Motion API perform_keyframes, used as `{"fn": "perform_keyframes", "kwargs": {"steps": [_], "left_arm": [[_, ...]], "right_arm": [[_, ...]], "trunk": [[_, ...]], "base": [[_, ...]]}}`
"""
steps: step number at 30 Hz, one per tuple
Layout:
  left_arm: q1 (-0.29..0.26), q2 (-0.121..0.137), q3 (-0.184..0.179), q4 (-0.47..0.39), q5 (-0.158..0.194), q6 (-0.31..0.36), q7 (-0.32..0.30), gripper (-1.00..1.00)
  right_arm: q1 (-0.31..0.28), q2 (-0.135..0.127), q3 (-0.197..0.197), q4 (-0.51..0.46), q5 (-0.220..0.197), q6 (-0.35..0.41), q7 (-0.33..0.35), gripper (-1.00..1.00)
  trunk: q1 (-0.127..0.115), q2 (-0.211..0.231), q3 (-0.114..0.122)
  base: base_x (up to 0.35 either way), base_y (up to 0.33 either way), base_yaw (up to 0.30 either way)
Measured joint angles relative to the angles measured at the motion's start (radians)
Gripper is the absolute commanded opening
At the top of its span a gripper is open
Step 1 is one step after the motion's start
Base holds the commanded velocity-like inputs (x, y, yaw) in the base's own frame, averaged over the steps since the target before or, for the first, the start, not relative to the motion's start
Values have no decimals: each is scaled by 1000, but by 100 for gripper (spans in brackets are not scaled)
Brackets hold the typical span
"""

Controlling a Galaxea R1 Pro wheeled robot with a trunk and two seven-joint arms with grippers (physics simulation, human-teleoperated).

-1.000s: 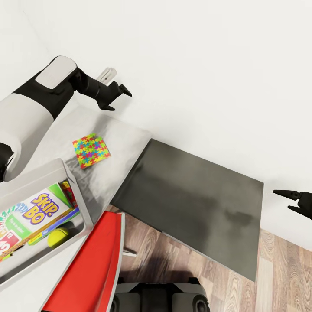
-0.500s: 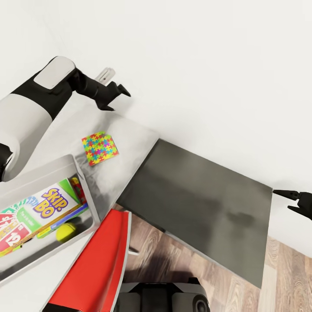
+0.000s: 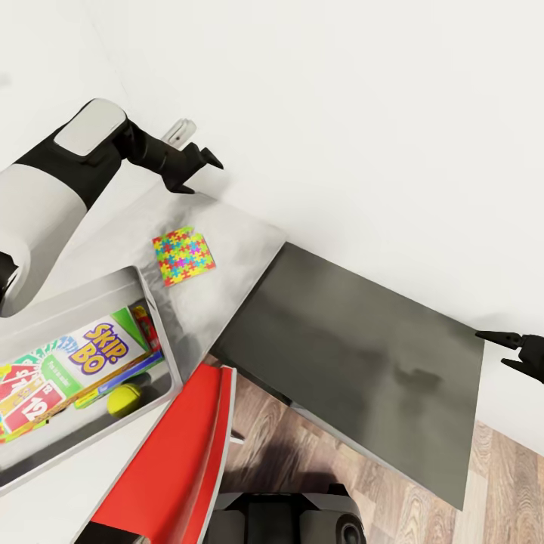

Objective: Put all the toys in the child's room - the three board games (two on the bed and one on the table), the two jigsaw puzzles on the table, and the tennis ball on the table - inside the toy box on the table in the child's room.

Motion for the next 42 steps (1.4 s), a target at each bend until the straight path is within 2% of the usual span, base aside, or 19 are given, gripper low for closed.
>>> {"fn": "perform_keyframes", "kwargs": {"steps": [8,12,18,26,36,42], "left_arm": [[11,14,0,0,0,0,0,100],[18,47,-1,1,-1,0,1,100],[19,66,-1,1,1,1,0,100],[22,80,-1,1,1,3,0,100],[31,85,-1,2,0,4,1,100],[51,104,-1,2,0,5,0,100]], "right_arm": [[0,0,0,0,0,0,0,100],[0,1,0,-1,0,0,0,100],[0,1,0,-1,0,0,0,100],[0,1,1,0,0,0,0,100],[0,2,1,1,0,0,1,100],[0,2,1,-2,-1,0,2,100]], "trunk": [[0,0,0],[0,0,0],[0,0,0],[0,0,0],[0,0,0],[0,0,0]], "base": [[0,0,10],[0,0,2],[0,0,1],[0,0,0],[0,0,0],[0,0,0]]}}
